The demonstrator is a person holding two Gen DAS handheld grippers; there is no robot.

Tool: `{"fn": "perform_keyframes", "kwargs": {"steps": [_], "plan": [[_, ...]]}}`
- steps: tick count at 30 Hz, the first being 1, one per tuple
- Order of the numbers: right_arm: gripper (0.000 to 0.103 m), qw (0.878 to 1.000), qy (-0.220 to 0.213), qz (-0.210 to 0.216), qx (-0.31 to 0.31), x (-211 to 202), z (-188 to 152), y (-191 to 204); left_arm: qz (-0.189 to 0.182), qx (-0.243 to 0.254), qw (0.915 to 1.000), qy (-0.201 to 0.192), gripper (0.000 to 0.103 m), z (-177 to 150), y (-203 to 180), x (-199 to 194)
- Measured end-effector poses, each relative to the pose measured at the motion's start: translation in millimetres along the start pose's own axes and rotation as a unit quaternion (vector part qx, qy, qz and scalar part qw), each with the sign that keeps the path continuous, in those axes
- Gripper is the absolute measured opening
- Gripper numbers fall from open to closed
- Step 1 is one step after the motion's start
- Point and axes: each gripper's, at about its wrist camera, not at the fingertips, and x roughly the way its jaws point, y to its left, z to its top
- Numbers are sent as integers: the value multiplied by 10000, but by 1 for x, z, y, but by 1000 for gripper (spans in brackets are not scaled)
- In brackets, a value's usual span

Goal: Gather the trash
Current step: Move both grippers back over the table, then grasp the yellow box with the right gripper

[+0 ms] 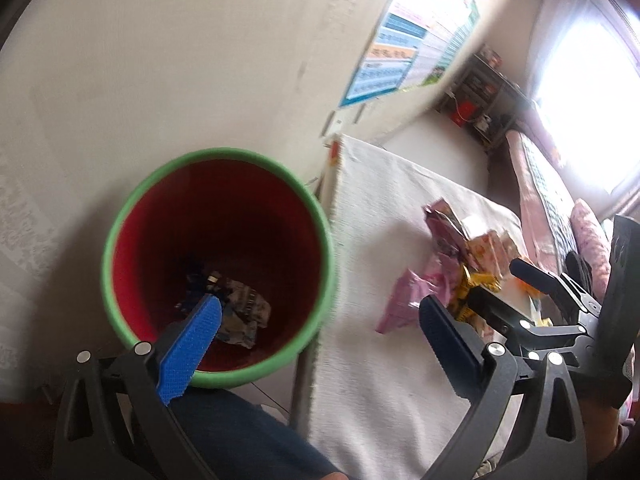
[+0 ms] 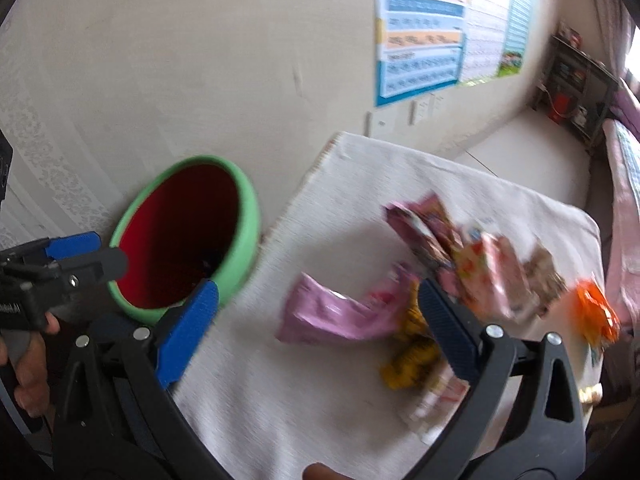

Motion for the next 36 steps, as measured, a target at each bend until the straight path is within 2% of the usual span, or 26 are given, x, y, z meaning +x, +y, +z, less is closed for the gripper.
{"fn": "perform_keyframes", "kwargs": {"steps": [10,20,32,36], "plan": [[98,9975,33,-471,529,-28,-37,-75,-302,532,9979,233,95,-5,-64,19],[98,9911,91,-861,1009,-47,-66,-140,-468,1028,9918,596,95,-17,-116,49],[98,9816,505,-1183,1411,-45,-111,-187,-415,1081,9897,836,95,-19,-124,70],[98,9711,661,-1431,1794,-38,-122,-204,-386,1075,9891,934,95,-23,-123,77]]}}
